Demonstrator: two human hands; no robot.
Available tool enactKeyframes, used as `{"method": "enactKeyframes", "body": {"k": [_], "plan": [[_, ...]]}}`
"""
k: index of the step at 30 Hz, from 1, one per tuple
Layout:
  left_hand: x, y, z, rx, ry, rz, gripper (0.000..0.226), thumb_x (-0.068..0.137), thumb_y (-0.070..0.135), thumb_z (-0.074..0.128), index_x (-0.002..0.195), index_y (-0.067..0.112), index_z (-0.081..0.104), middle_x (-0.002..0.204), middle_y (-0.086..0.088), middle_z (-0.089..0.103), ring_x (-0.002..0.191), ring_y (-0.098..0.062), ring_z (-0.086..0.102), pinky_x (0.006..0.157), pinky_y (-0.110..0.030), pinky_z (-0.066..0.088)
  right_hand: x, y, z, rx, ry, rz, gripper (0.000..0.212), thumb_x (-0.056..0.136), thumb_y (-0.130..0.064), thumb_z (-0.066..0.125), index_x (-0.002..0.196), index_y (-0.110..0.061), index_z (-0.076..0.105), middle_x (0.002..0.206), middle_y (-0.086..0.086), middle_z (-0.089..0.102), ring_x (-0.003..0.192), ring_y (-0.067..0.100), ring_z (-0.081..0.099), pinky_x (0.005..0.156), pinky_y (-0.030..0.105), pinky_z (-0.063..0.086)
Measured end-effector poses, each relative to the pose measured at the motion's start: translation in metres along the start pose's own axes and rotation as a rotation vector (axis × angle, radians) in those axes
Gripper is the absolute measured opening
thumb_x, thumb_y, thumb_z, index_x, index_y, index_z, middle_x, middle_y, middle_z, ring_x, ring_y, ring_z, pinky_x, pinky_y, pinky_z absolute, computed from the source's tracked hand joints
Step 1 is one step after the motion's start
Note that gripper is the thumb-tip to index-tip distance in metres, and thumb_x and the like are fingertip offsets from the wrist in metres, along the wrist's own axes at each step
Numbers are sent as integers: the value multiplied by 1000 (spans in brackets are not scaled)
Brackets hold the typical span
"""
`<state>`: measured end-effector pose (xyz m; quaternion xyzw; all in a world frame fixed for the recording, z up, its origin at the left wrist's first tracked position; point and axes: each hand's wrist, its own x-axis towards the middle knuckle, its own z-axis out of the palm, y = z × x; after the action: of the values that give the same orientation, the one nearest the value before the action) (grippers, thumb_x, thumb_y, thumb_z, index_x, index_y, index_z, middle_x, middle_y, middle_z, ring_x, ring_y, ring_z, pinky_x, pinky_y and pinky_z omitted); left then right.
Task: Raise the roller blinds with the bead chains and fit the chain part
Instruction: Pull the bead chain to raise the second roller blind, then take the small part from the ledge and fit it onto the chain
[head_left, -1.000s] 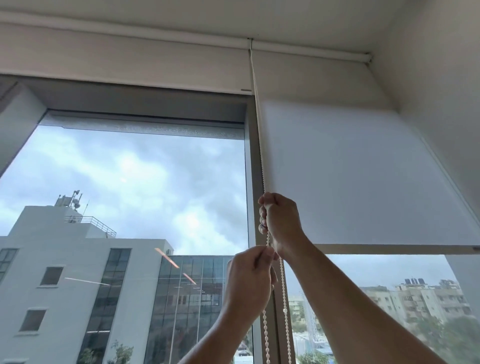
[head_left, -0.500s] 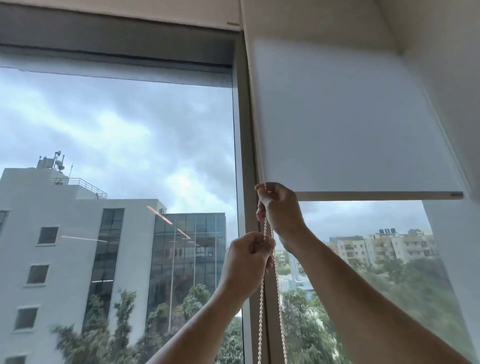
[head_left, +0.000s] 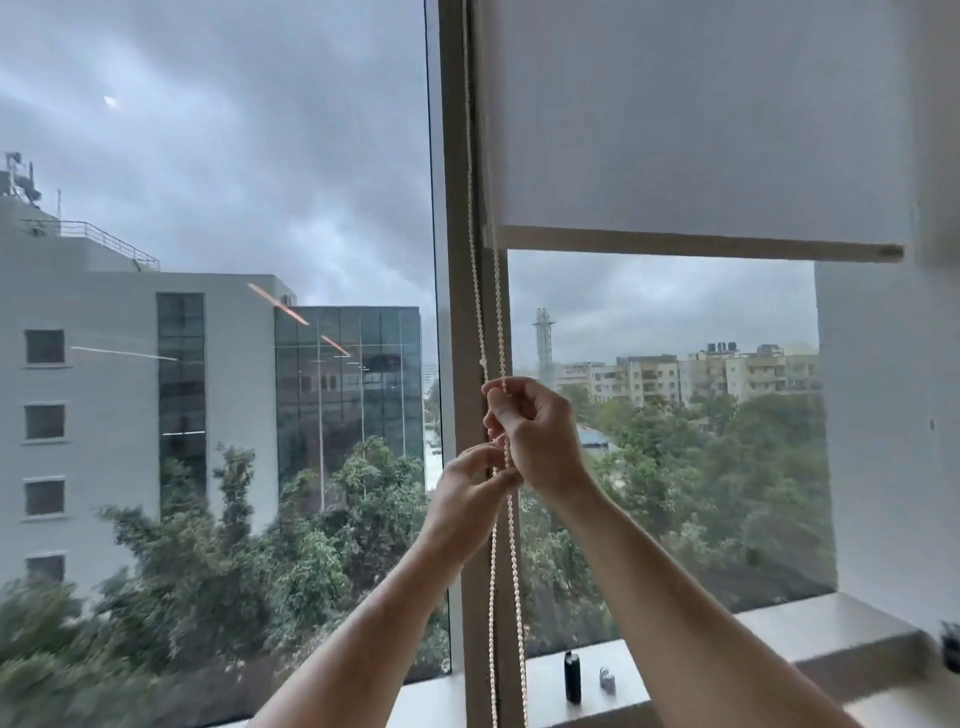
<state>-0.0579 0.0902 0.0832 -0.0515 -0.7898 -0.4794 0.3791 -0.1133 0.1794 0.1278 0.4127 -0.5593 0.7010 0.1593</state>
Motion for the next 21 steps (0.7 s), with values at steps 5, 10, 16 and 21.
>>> {"method": "enactKeyframes", "body": {"k": [5,10,16,21], "plan": [[-17,-39,19,-147,38,-44,4,86,23,69,84,22,72,81,4,73,74,-3,64,67,-14,46,-34,40,-7,-12,-2,76,10,97,-12,63,93,-16,71,73,2,70,66,11,66,75,40,61],[-45,-75,35,-285,36,-77,10,91,15,64,89,9,72,70,3,74,65,-6,68,63,-21,53,-61,78,-15,-1,1,153,6,95,-12,66,94,-11,72,75,4,73,66,12,67,73,41,60],[-74,-112,53,-331,80,-133,11,88,17,65,86,9,73,71,-1,73,64,-10,65,61,-20,51,-95,126,-26,62,4,260,4,92,-14,72,88,-15,73,77,10,73,61,12,64,61,29,55],[-98,-146,67,-329,111,-230,9,87,17,67,87,13,74,68,-2,71,64,-13,65,63,-23,53,-125,185,-47,-44,114,391,5,92,-15,71,89,-18,72,77,4,74,70,15,68,72,35,58]]}}
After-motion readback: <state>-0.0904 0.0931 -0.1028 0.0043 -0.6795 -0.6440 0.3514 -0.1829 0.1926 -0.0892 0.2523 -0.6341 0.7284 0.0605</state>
